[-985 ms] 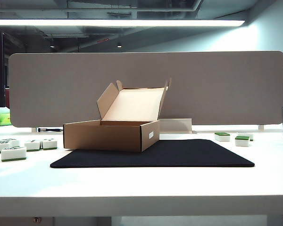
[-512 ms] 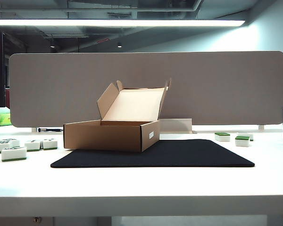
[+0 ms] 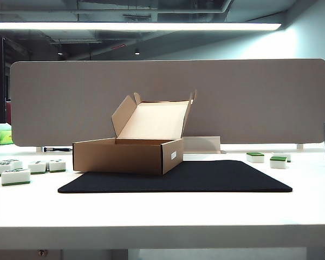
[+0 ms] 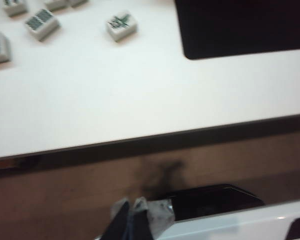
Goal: Pick up four mahjong tiles and put them into the paper box.
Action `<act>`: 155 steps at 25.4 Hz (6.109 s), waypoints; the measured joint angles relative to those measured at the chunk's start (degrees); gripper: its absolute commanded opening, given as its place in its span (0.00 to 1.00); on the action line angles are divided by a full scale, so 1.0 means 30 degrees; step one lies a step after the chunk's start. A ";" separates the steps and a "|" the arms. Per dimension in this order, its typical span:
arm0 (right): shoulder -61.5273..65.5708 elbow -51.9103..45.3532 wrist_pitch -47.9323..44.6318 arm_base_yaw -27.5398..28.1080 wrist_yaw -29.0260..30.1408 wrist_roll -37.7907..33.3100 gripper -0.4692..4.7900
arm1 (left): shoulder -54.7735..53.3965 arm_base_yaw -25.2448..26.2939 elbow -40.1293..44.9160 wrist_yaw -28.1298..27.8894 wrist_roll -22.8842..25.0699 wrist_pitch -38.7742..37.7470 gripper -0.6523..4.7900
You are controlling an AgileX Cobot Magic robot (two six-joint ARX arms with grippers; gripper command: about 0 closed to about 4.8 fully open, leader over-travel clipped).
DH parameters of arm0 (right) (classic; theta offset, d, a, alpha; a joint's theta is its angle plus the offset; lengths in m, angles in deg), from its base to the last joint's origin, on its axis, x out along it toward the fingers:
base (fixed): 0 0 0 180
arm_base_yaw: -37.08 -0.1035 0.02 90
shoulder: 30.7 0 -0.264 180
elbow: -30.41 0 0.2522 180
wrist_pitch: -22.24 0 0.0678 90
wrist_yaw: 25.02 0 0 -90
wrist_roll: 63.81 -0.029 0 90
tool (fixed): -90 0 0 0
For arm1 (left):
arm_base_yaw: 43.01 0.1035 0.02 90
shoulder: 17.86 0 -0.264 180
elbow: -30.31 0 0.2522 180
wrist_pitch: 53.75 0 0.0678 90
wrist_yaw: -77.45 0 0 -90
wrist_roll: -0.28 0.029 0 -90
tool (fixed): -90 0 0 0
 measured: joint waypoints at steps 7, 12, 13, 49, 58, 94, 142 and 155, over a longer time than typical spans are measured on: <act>0.0000 -0.1668 -0.1953 0.0000 -0.0007 -0.1348 0.09 | 0.1362 0.0000 0.2506 0.0692 0.0495 0.4087 0.11; 0.0000 -0.2812 -0.1945 0.0000 -0.0022 -0.1362 0.09 | 0.1421 0.0000 0.5260 0.0699 0.0495 0.9945 0.11; 0.0000 -0.3016 -0.1996 0.0000 -0.0029 -0.1362 0.09 | 0.1413 0.0000 0.6011 0.0692 0.0495 1.1234 0.11; -0.0007 -0.4182 -0.2535 0.0000 -0.1151 -0.0328 0.09 | 0.1377 0.0000 2.0349 -0.3111 -0.2521 2.4924 0.11; -0.0007 -0.4182 -0.2535 0.0000 -0.1151 -0.0328 0.09 | 0.1377 0.0000 2.0349 -0.3133 -0.2528 2.5121 0.11; -0.0007 -0.4182 -0.2535 0.0007 -0.1158 -0.0328 0.09 | 0.9559 0.2331 2.0524 -0.3206 -0.1224 2.2141 0.11; -0.0007 -0.4182 -0.2535 0.0007 -0.1239 -0.0277 0.09 | 0.9559 0.1647 2.1107 -0.1107 -0.1224 2.3853 0.11; -0.0007 -0.4211 -0.2528 -0.0087 -0.4473 0.1035 0.09 | 0.9559 0.1647 2.1107 -0.1107 -0.1224 2.3860 0.11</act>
